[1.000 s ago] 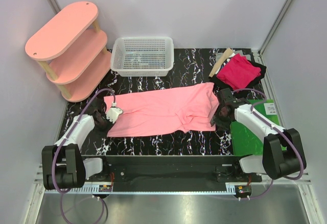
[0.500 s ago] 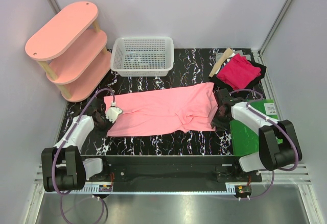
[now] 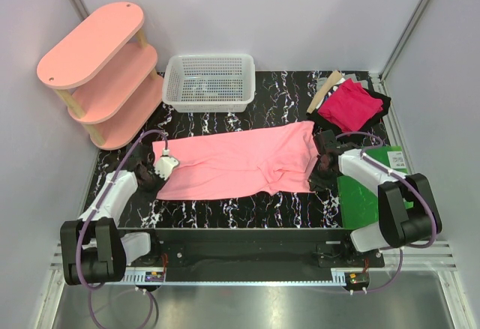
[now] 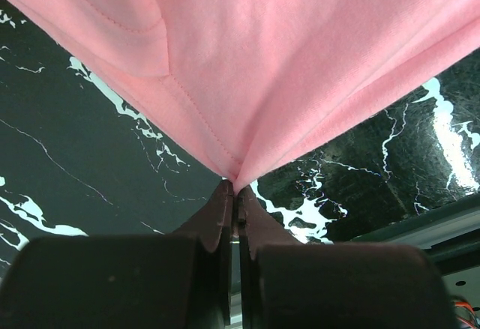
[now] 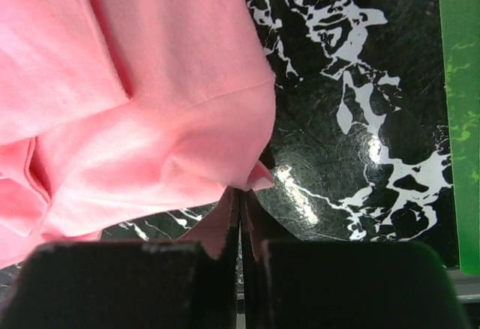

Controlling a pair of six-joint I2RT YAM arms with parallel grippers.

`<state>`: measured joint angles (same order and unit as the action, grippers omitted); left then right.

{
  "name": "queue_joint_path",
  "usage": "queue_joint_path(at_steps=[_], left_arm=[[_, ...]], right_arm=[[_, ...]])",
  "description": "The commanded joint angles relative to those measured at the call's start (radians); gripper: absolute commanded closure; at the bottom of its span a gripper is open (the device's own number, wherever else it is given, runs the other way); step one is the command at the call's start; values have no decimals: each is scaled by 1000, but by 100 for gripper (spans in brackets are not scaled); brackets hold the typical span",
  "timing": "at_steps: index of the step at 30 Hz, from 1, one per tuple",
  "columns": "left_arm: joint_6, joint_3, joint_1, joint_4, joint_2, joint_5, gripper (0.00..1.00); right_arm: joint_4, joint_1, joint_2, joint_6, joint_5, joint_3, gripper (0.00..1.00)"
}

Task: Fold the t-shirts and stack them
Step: Fold the tshirt

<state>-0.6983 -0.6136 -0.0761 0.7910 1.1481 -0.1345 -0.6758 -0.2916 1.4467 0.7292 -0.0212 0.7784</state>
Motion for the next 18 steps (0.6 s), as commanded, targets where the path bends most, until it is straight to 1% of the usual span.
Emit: queue_joint_path(at_steps=[1, 2, 9, 10, 11, 12, 13, 16, 18], left_arm=[[13, -28, -7, -21, -22, -19, 100], [13, -29, -7, -24, -24, -17, 100], [10, -20, -10, -24, -56, -11, 100], [8, -18, -11, -24, -57, -10, 100], [3, -20, -11, -26, -57, -8, 100], [3, -18, -13, -27, -56, -5, 100], [3, -21, -14, -26, -53, -2, 100], [2, -28, -21, -27, -45, 1, 100], [-1, -32, -28, -27, -45, -1, 100]], right_arm=[[5, 3, -58, -2, 18, 4, 100], [-2, 2, -65, -4, 44, 2, 100], [-48, 2, -199, 4, 75, -28, 100], [-50, 2, -207, 6, 66, -34, 86], [-56, 2, -210, 10, 55, -44, 77], [-57, 2, -209, 12, 46, -48, 75], [-57, 3, -203, 15, 34, -50, 71], [-54, 2, -154, 12, 26, -33, 57], [-56, 2, -112, 7, 26, -5, 56]])
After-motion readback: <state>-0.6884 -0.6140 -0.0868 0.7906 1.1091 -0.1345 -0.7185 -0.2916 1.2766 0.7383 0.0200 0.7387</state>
